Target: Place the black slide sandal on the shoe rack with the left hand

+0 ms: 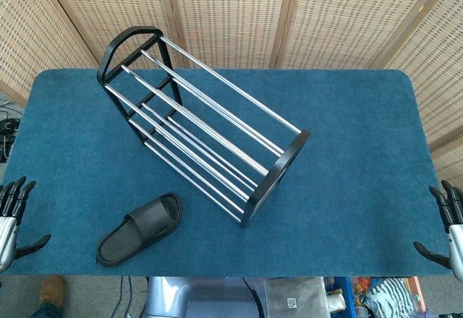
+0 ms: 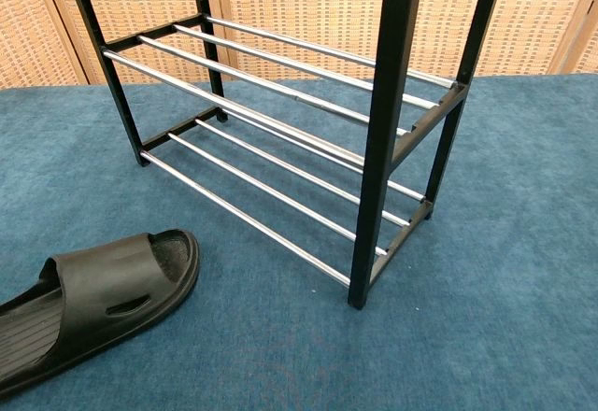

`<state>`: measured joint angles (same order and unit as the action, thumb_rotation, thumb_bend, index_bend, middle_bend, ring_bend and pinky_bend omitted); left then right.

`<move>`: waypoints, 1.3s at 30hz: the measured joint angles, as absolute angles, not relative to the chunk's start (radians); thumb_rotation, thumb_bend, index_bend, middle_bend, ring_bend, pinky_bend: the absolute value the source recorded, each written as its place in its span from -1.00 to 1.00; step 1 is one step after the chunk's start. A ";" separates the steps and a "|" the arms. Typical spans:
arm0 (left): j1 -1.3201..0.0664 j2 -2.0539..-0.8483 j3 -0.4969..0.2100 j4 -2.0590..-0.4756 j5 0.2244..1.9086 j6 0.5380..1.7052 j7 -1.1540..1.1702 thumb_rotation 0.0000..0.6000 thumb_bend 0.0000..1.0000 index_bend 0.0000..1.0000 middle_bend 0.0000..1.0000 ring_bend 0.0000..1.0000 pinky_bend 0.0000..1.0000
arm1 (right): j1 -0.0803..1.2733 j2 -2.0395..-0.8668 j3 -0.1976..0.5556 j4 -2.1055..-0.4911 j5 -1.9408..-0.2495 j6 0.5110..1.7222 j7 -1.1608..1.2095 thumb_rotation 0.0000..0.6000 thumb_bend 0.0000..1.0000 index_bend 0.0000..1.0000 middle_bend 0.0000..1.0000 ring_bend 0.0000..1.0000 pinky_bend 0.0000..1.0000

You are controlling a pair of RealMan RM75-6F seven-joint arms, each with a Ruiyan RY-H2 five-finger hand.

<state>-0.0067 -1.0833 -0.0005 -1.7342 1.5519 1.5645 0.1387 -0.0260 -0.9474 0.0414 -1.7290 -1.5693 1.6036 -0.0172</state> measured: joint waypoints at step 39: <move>-0.305 -1.286 0.284 -1.406 2.091 1.316 -0.456 1.00 0.09 -0.04 -0.27 -0.39 -0.38 | -0.028 -0.927 0.043 -1.729 -1.562 1.596 0.033 1.00 -1.00 -1.00 -1.00 -1.00 -1.00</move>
